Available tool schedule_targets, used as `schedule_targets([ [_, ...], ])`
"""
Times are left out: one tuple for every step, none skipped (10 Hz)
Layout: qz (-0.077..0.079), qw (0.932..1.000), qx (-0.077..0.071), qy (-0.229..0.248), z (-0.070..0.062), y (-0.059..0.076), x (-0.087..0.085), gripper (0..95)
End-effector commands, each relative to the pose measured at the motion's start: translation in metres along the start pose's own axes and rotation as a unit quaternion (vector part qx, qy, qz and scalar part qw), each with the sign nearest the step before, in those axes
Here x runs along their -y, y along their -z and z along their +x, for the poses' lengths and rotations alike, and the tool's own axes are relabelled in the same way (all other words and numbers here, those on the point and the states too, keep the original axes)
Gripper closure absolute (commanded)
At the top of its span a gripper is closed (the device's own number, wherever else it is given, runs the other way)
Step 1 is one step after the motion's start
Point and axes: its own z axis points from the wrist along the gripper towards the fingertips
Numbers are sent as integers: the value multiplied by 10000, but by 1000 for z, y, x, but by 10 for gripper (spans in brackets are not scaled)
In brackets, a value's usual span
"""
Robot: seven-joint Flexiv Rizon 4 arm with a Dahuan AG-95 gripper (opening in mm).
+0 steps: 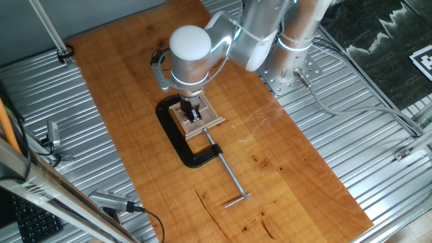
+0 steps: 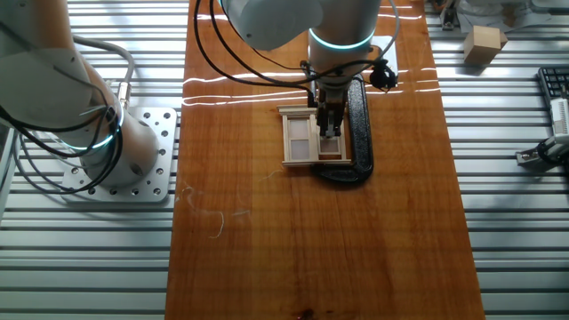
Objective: Open a sliding window
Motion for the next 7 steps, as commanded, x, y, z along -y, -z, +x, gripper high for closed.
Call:
schedule_targets([
  [-13, 10000, 1, -11, 0, -2, -2, 950],
  [-13, 10000, 3, -25, 0, -2, -3, 950],
  [-10, 10000, 4, -36, 0, -2, -4, 950],
  [-4, 10000, 9, -36, 1, -2, -4, 950],
  [-7, 10000, 9, -29, 1, -2, -5, 950],
  [-10, 10000, 10, -29, 1, -2, -5, 950],
  [-15, 10000, 11, -35, 1, -2, -6, 950],
])
